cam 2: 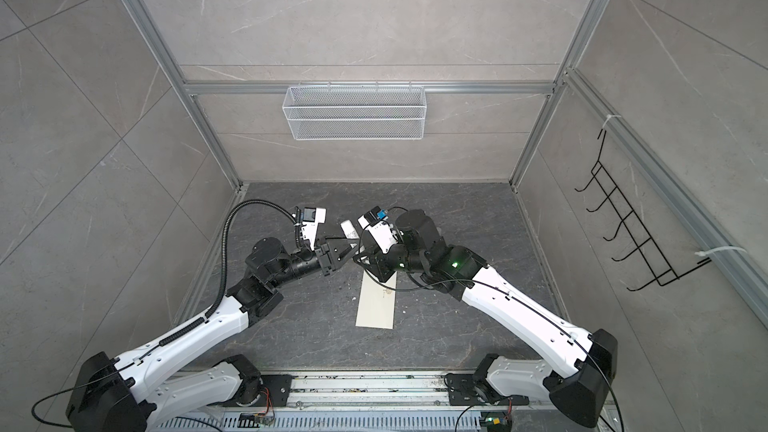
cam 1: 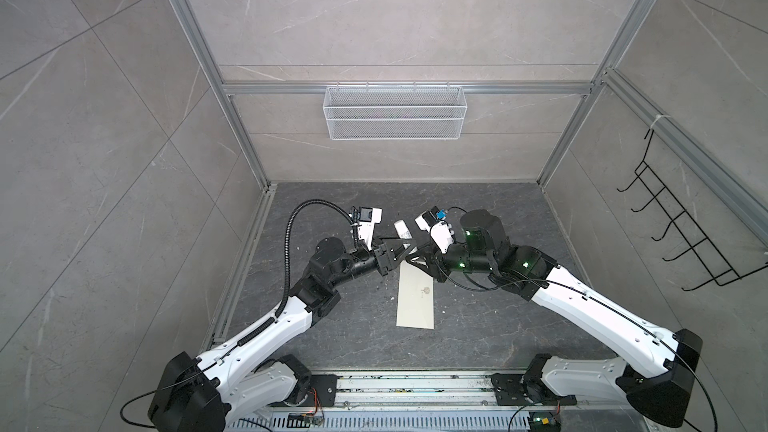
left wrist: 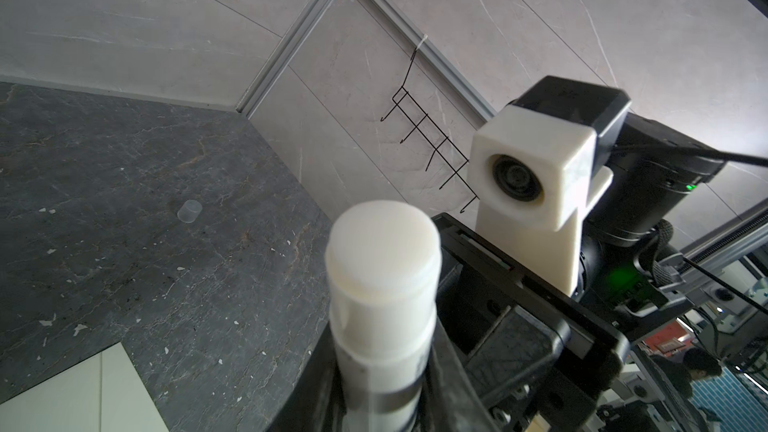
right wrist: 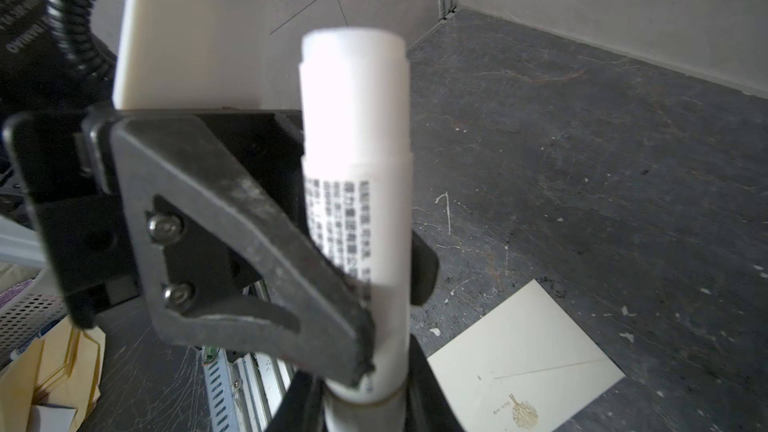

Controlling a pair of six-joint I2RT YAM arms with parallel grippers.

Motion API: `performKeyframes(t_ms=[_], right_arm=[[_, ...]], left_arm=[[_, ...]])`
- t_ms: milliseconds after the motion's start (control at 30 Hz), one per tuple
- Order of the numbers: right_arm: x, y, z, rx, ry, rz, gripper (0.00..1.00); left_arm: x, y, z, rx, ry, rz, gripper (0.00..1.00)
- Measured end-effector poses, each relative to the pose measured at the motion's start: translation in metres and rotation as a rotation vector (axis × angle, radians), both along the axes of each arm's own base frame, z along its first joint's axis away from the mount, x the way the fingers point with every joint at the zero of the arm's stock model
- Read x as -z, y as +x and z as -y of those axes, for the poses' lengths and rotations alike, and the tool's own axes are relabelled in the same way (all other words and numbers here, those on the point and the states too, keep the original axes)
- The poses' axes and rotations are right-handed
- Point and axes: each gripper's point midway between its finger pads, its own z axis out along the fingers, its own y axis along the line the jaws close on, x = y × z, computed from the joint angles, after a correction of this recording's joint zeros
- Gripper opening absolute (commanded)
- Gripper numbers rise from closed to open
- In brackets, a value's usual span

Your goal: Place the letter into the envelope and seal it

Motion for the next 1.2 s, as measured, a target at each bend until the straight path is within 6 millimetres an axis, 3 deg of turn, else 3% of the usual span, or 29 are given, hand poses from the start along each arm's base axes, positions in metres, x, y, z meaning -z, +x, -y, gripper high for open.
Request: performKeyframes(t_ms=[233,633,800,833,967,1033,1067,1100,1200], right_arm=[[0.002,0.009,0.006,0.151,-0.143,0.117,0.0],[-0.003,0.028,0.007,0.524,-0.576,0.627,0.0],[-0.002,0.033,0.006,0.612,-0.661,0.71,0.0],[-0.003,0.033,0.006,0.613,-0.661,0.712,0.04],[-0.006,0.026,0.004,0.557,-0.604,0.683,0.43],[-0.011,0.018,0.008,0.51,-0.531,0.649,0.82],[-0.017,0.013,0.013,0.485,-0.472,0.623,0.93],[-0.024,0.01,0.019,0.462,-0.41,0.592,0.99],[-0.046,0.009,0.047,0.423,-0.201,0.481,0.99]], left_arm=[[0.002,0.007,0.005,-0.026,0.017,-0.013,0.0],[0.001,0.019,0.006,-0.074,0.031,-0.013,0.0],[0.003,0.023,0.003,-0.099,0.037,-0.024,0.0],[0.002,0.023,0.003,-0.1,0.035,-0.021,0.0],[-0.002,0.019,0.001,-0.098,0.034,-0.018,0.0],[-0.001,0.016,0.0,-0.091,0.042,-0.022,0.0],[0.001,0.014,0.0,-0.087,0.05,-0.029,0.0],[0.003,0.013,0.0,-0.084,0.058,-0.035,0.0],[0.005,0.009,-0.001,-0.066,0.068,-0.043,0.0]])
